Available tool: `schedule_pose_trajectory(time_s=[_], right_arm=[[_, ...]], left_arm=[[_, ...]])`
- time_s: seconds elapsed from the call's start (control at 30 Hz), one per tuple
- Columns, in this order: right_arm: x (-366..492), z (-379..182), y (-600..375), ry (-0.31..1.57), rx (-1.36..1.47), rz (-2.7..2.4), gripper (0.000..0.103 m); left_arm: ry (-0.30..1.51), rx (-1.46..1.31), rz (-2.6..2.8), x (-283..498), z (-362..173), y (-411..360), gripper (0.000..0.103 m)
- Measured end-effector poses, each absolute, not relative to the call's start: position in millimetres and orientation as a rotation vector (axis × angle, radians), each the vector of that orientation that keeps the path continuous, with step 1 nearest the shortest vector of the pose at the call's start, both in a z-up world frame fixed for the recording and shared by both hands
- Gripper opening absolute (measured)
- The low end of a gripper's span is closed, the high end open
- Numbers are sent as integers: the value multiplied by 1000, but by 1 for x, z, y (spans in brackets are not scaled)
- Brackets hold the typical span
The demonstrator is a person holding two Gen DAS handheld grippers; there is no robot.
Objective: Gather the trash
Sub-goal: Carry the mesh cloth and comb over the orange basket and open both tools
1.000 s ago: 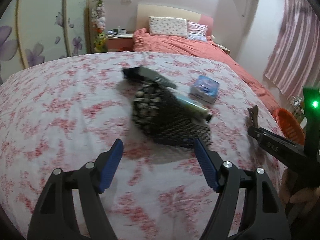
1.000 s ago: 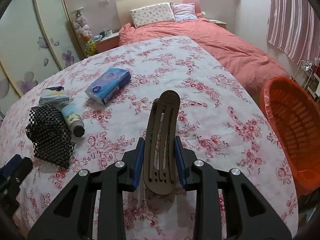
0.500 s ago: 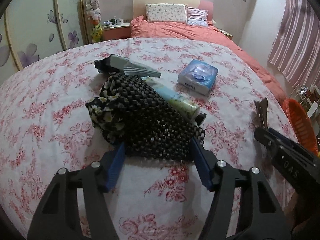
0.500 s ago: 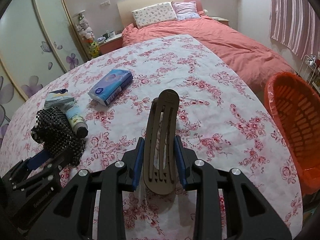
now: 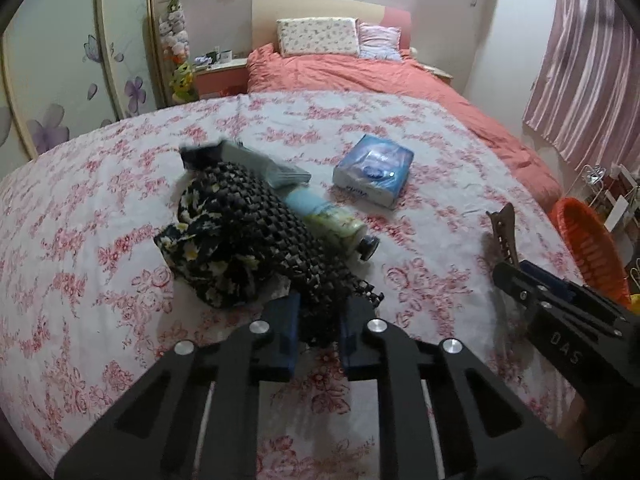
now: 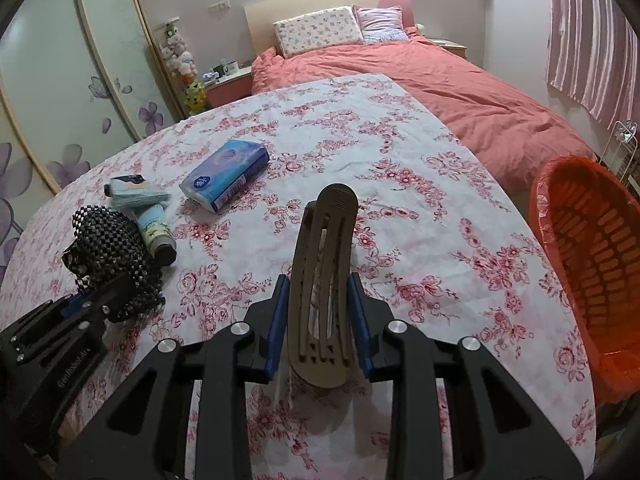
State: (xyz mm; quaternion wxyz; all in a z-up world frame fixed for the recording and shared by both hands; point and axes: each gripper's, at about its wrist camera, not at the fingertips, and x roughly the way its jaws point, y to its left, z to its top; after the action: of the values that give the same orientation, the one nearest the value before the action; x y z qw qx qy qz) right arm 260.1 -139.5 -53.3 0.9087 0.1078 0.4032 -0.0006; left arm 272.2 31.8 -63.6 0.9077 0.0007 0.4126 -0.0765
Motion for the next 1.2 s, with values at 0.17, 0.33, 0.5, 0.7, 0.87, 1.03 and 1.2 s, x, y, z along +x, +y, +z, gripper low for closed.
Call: schedule_pose_trajectory(time_s=[0.17, 0.33, 0.5, 0.7, 0.87, 1.03, 1.2], right_arm=[[251, -39, -144, 801, 232, 1, 30], [236, -19, -150, 755, 244, 5, 30], [219, 0, -163, 708, 263, 6, 30], [202, 16, -185, 660, 294, -7, 30], [191, 22, -204, 633, 308, -24, 30], [184, 22, -227, 620, 317, -68, 30], [180, 18, -258, 611, 329, -129, 30]], left_arm=[[795, -21, -180, 259, -40, 41, 15], [737, -39, -186, 244, -8, 49, 15], [688, -51, -197, 232, 23, 48, 15], [656, -63, -237, 222, 49, 34, 15], [644, -47, -281, 215, 57, 9, 15], [646, -29, -366, 209, 55, -30, 15], [648, -6, -456, 207, 51, -72, 15]])
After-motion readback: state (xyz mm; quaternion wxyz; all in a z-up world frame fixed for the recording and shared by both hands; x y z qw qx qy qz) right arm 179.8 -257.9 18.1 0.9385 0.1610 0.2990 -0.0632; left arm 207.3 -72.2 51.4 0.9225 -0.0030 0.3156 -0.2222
